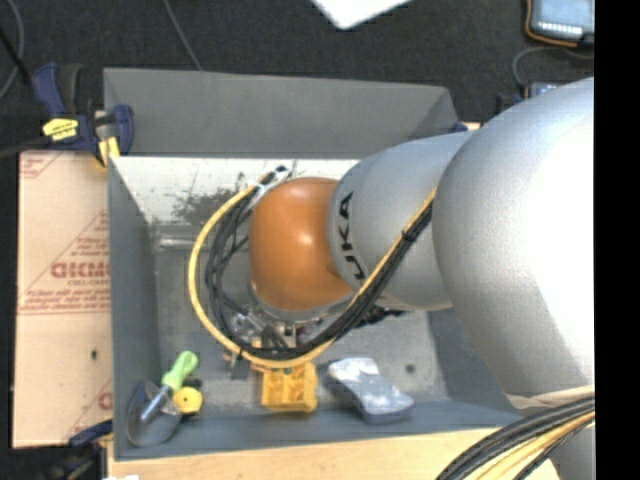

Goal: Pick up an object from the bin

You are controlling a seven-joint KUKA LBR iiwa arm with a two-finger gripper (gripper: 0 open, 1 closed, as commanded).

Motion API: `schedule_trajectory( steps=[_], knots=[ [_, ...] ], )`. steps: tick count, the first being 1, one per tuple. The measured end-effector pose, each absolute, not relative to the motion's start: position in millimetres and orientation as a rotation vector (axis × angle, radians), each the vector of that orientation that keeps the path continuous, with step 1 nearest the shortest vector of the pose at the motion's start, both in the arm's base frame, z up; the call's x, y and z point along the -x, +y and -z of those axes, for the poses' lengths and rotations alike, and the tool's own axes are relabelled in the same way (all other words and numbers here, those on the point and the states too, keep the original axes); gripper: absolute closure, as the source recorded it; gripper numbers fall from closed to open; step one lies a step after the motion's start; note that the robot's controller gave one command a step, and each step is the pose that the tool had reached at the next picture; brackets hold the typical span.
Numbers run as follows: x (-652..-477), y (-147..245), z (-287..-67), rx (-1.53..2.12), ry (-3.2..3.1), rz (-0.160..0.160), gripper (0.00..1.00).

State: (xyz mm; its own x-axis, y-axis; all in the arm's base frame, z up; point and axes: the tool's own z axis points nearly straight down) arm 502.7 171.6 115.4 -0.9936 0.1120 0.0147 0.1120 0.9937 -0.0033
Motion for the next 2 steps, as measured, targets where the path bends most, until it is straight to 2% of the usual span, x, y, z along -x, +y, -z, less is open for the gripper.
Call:
schedule_trajectory(
  steps=[1, 2],
  knots=[
    [-494.0, 161.4, -176.4, 0.170, -3.127, 0.000, 1.00],
    [-502.3, 155.9, -238.1, 0.182, -3.125, -0.001, 1.00]
  ],
)
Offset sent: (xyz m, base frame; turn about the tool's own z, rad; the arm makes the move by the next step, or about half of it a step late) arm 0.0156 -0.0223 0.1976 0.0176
